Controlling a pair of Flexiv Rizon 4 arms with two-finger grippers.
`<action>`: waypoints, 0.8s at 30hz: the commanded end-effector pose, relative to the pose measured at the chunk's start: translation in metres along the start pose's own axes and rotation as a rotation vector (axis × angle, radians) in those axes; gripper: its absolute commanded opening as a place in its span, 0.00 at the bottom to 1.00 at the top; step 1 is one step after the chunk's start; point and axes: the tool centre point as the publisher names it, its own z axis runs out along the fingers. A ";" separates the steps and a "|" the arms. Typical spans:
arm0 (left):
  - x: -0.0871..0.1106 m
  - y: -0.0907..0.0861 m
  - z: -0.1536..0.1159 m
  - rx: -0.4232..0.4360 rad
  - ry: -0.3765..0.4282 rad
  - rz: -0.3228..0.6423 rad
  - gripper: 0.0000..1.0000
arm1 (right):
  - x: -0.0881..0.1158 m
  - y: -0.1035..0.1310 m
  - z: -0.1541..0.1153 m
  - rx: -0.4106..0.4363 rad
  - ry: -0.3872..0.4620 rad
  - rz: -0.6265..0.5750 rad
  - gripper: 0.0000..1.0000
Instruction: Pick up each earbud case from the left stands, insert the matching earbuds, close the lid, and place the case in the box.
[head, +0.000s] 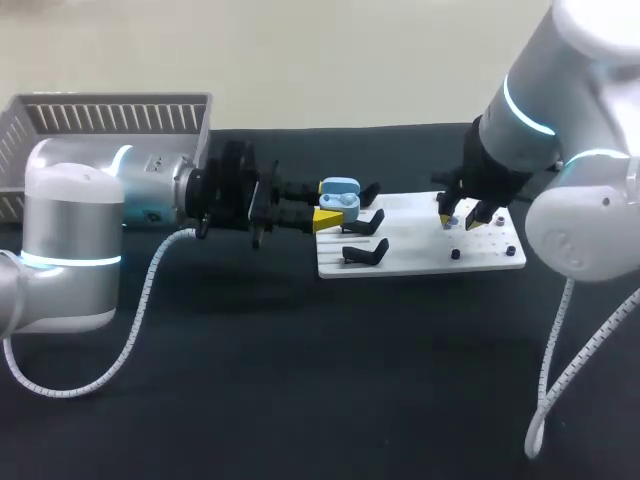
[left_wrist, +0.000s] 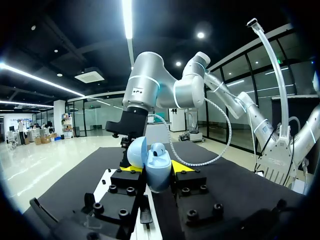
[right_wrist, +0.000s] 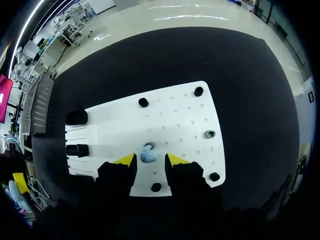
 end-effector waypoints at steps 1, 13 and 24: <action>0.001 -0.001 0.000 -0.006 -0.001 0.004 0.00 | -0.004 0.002 0.005 0.001 0.012 -0.001 0.34; 0.001 -0.001 0.000 -0.006 -0.001 0.004 0.00 | -0.008 -0.002 0.007 -0.007 0.019 0.012 0.25; 0.001 -0.001 0.000 -0.006 -0.001 0.004 0.00 | -0.005 0.001 0.000 -0.014 0.024 0.008 0.00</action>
